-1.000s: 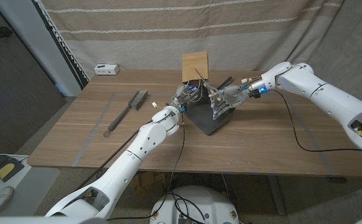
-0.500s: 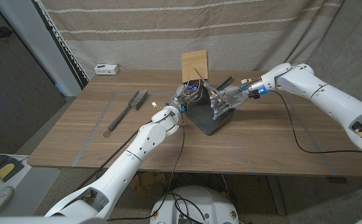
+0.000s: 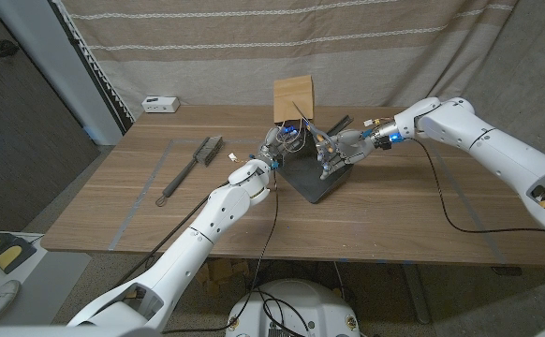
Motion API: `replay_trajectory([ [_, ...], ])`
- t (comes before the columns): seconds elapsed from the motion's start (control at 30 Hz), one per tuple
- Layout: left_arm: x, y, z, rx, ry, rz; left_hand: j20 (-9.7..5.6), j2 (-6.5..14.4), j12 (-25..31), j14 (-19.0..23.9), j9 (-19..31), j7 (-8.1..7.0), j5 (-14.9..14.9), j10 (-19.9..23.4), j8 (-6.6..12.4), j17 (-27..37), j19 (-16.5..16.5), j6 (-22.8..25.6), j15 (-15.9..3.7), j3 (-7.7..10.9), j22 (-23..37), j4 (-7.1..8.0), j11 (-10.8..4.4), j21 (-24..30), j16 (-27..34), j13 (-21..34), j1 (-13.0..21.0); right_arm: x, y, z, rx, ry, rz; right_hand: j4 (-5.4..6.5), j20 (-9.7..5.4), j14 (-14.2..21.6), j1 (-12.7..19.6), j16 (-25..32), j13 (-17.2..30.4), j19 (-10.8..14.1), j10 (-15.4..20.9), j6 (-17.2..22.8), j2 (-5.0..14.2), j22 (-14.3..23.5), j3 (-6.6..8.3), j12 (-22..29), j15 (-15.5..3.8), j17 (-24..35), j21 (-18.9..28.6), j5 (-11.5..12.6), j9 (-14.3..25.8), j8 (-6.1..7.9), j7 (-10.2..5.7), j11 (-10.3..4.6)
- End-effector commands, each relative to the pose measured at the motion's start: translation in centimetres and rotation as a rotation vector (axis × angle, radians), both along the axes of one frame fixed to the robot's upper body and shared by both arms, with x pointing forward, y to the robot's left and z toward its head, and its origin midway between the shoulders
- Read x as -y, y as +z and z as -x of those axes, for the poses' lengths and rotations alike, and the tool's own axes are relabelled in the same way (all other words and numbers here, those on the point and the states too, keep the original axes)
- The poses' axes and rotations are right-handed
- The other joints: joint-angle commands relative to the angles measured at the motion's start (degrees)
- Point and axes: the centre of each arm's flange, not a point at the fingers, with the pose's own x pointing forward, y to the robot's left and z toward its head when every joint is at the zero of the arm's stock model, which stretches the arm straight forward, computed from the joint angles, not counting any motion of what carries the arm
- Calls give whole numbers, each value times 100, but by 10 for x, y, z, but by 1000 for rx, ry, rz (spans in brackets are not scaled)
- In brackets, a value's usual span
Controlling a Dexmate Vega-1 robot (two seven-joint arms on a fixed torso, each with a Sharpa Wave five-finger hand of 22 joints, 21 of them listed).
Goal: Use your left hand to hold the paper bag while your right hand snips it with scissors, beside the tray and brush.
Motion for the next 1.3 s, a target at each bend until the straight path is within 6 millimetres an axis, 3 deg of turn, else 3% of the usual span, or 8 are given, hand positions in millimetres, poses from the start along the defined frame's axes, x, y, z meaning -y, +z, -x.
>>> replay_trajectory([
  [0.03,0,2,4,15,1,10,-740,-19,38,52,38,-249,35,117,40,15,-19,596,-589,55,13,6,-300,37,-1,-3,71,0,-3,2,17,-20,4,505,-19,1055,803,100,630,231,1833,350,836,51,641,456,-1632,26,277,-24,454,237,226,-1623],
  [0.13,0,2,4,14,2,10,-740,-21,40,50,45,-255,35,108,43,15,-20,591,-588,58,13,6,-302,41,-3,-8,71,0,-3,4,24,-20,-1,544,-15,1502,763,350,1339,324,1639,360,820,142,689,970,-1630,176,616,-10,1053,514,199,-1631],
  [0.2,0,2,4,14,3,10,-740,-21,42,49,47,-256,35,104,45,15,-21,593,-587,59,13,7,-303,43,-4,-8,71,0,-3,5,39,-25,3,557,-63,1636,735,507,1501,417,1962,372,816,210,693,1232,-1612,293,822,-10,1363,662,233,-1400],
  [0.37,-1,0,3,9,9,10,-741,-22,54,53,34,-277,34,110,43,15,-24,604,-587,63,13,8,-302,49,-3,-18,71,0,-3,8,46,-36,-21,704,-189,1873,553,797,2193,583,1810,499,819,403,689,1641,-1598,503,1348,-37,2162,1142,222,-1481],
  [0.67,-1,-1,3,10,10,8,-740,-28,77,49,12,-231,34,103,41,15,-30,623,-590,73,12,5,-300,63,-5,-32,79,1,-6,8,25,-83,-73,832,-363,2080,266,1959,3283,712,1572,362,820,898,618,2002,-1537,1557,2326,-34,2633,1272,122,-1917],
  [0.9,-1,-1,4,4,11,6,-740,-33,95,47,27,-258,33,104,43,14,-35,602,-588,78,11,6,-302,70,-6,-35,79,4,-10,10,10,-151,-123,1019,-658,2394,121,2744,4221,1173,1925,632,861,1311,851,2410,-1569,2206,3210,-33,3000,1511,111,-1964],
  [1.1,-1,-1,3,5,11,3,-741,-35,105,51,24,-260,33,106,45,16,-42,604,-588,83,10,7,-301,78,-3,-56,79,7,-15,13,-10,-222,-152,1337,-991,3110,-94,3291,5004,1955,2449,983,867,1471,1243,2674,-1571,2910,3937,-31,3261,1780,55,-1967],
  [1.3,-1,-1,3,5,11,0,-741,-38,119,53,27,-271,33,90,53,16,-45,618,-589,89,10,6,-302,86,-3,-55,82,7,-17,15,-32,-263,-181,1431,-1020,3456,-288,3266,5044,2655,2857,956,832,1576,1656,2699,-1574,3314,4573,12,4489,2528,-39,-1965],
])
